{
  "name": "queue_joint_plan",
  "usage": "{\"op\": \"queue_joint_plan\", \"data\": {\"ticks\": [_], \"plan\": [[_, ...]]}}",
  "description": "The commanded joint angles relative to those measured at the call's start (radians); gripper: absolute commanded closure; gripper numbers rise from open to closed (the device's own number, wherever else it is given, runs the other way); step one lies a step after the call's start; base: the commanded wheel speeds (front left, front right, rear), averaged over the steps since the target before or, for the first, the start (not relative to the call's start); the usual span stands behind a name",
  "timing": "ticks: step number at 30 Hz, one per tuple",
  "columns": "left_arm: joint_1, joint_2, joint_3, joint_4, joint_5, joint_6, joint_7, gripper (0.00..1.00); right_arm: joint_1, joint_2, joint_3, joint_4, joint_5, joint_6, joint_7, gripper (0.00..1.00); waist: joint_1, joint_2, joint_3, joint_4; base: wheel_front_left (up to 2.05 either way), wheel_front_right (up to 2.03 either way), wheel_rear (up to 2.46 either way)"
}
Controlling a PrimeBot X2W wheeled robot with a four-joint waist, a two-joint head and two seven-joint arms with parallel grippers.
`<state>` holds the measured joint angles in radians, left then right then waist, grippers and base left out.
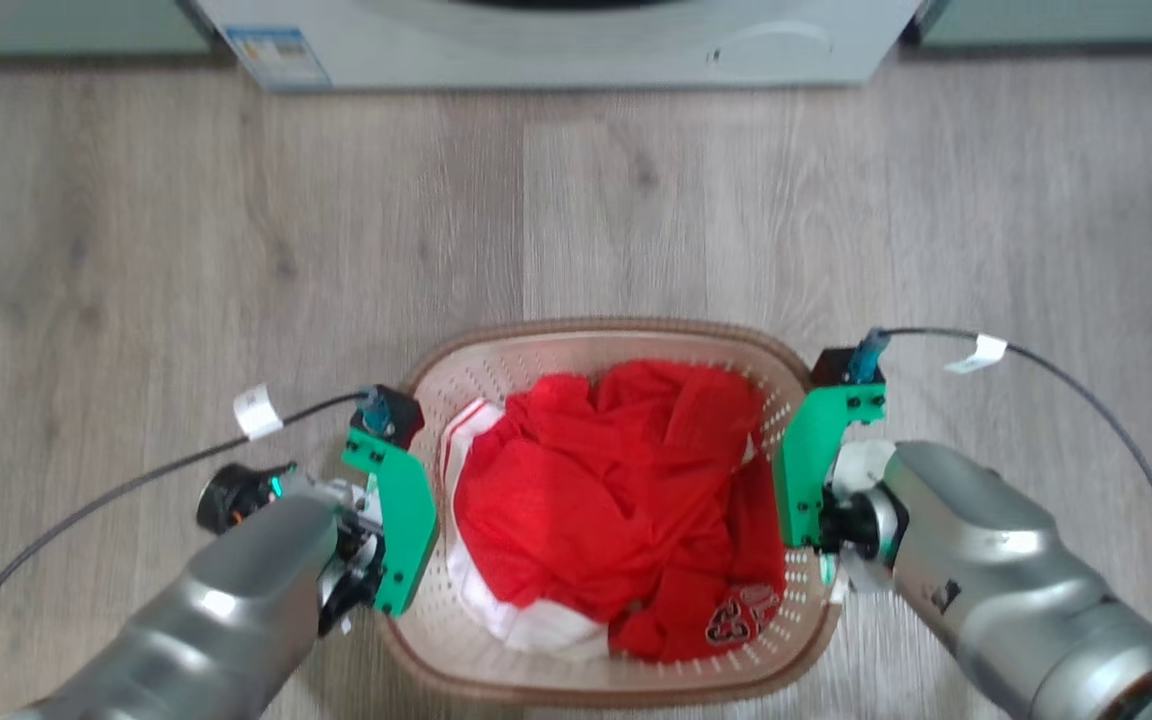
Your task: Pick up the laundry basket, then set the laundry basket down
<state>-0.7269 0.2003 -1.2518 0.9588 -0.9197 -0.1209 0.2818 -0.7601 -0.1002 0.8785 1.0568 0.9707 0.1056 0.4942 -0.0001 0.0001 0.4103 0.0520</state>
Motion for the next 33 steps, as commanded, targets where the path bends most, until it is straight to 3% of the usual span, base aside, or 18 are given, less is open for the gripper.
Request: {"op": "queue_joint_plan", "data": {"ticks": [1, 17, 33], "plan": [[0.017, 0.002, -0.020, -0.050, 0.014, -0.010, 0.005, 1.00, 0.009, 0.050, 0.023, -0.076, 0.003, 0.025, 0.003, 1.00, 0.0001, -0.0001, -0.057, -0.001, 0.00, 0.00, 0.00], [0.131, 0.044, -0.025, -0.120, -0.008, -0.010, 0.077, 1.00, 0.122, 0.050, 0.024, -0.123, 0.009, 0.025, 0.055, 1.00, 0.0001, -0.0001, -0.246, 0.009, 0.00, 0.00, 0.00], [0.168, 0.059, -0.025, -0.185, -0.019, 0.009, 0.123, 1.00, 0.154, 0.050, 0.018, -0.142, -0.010, 0.025, 0.075, 1.00, 0.0001, -0.0001, -0.292, 0.023, 0.00, 0.00, 0.00]]}}
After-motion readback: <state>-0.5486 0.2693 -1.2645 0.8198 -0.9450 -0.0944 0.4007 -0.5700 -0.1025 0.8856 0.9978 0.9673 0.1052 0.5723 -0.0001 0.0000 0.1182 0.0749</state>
